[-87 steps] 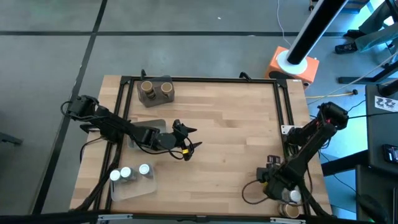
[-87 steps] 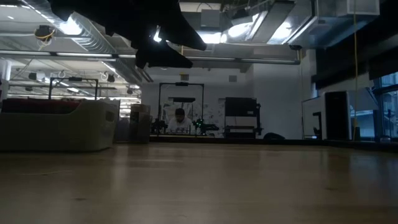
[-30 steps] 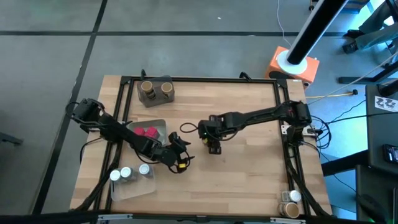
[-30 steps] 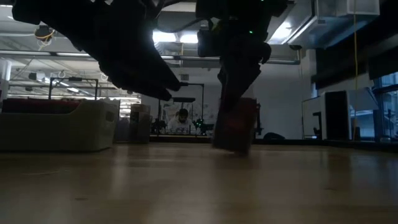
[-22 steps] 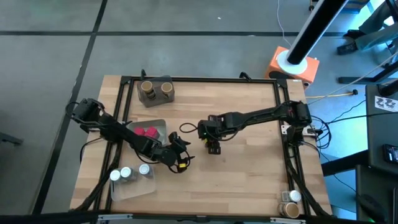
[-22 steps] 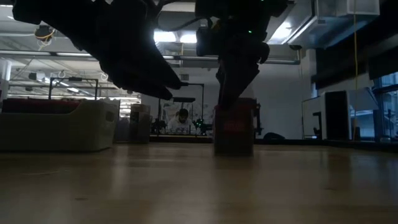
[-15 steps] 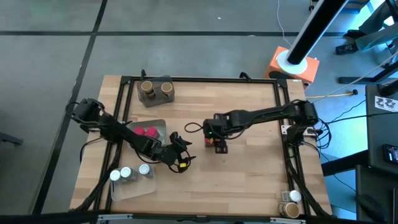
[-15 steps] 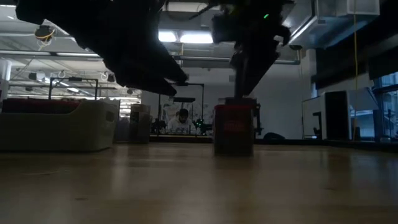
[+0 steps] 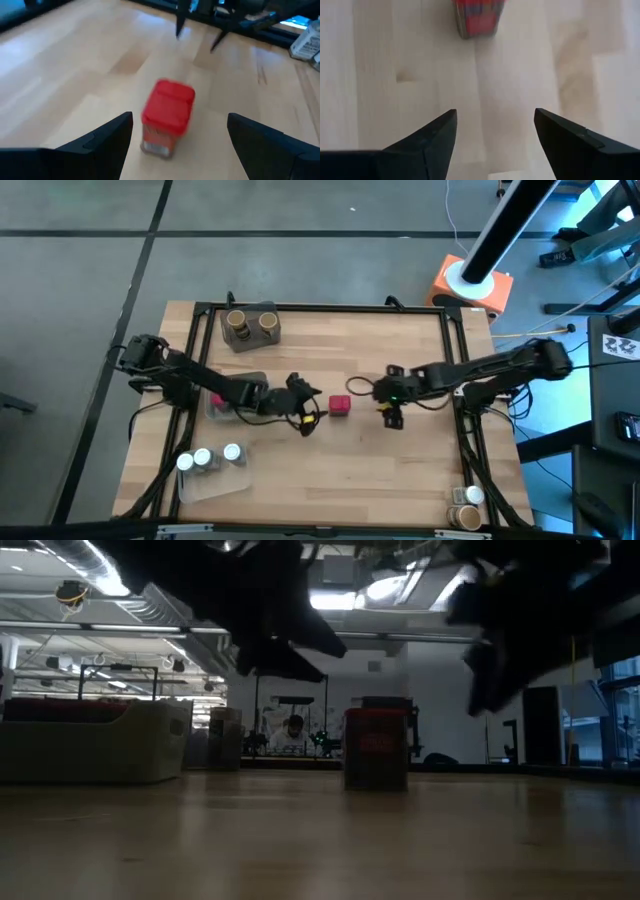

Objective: Sort spices by type
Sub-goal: Put the red seasoning can into the gray bin

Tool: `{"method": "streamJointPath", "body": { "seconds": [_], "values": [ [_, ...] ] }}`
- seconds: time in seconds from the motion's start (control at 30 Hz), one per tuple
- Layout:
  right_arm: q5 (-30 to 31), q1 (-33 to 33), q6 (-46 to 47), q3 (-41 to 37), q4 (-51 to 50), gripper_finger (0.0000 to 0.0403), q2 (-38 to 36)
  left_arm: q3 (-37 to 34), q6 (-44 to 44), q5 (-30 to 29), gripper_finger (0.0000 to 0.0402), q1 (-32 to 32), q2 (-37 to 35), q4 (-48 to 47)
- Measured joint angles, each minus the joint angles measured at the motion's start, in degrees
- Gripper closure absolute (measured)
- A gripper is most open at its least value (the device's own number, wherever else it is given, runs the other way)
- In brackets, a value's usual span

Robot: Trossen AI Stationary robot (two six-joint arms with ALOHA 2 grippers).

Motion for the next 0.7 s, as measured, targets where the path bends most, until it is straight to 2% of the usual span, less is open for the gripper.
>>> {"method": "streamJointPath", "body": {
  "seconds": [0.13, 0.3, 0.43, 0.5, 0.7],
  "values": [
    [-0.68, 0.0, 4.89, -10.78, 9.7, 0.0136, -5.63, 3.45, 5.84, 3.65, 0.0093, 2.25, 2.57, -0.39],
    [-0.79, 0.04, 8.15, -19.32, 20.89, 0.0136, -7.62, 8.01, 11.45, 7.58, 0.0093, 4.27, 5.89, -4.12],
    [-0.68, 0.04, 8.67, -23.46, 28.58, 0.0136, -7.63, 9.66, 11.56, 7.99, 0.0093, 6.3, 7.2, -7.08],
    [-0.66, 0.04, 8.67, -24.73, 31.55, 0.0136, -7.62, 9.71, 11.98, 10.11, 0.0093, 7.2, 7.54, -7.18],
    [0.39, 0.04, 8.67, -26.3, 36.32, 0.0136, -7.59, 9.67, 15.64, 14.01, 0.0093, 7.98, 10.95, -4.18]
  ]
}}
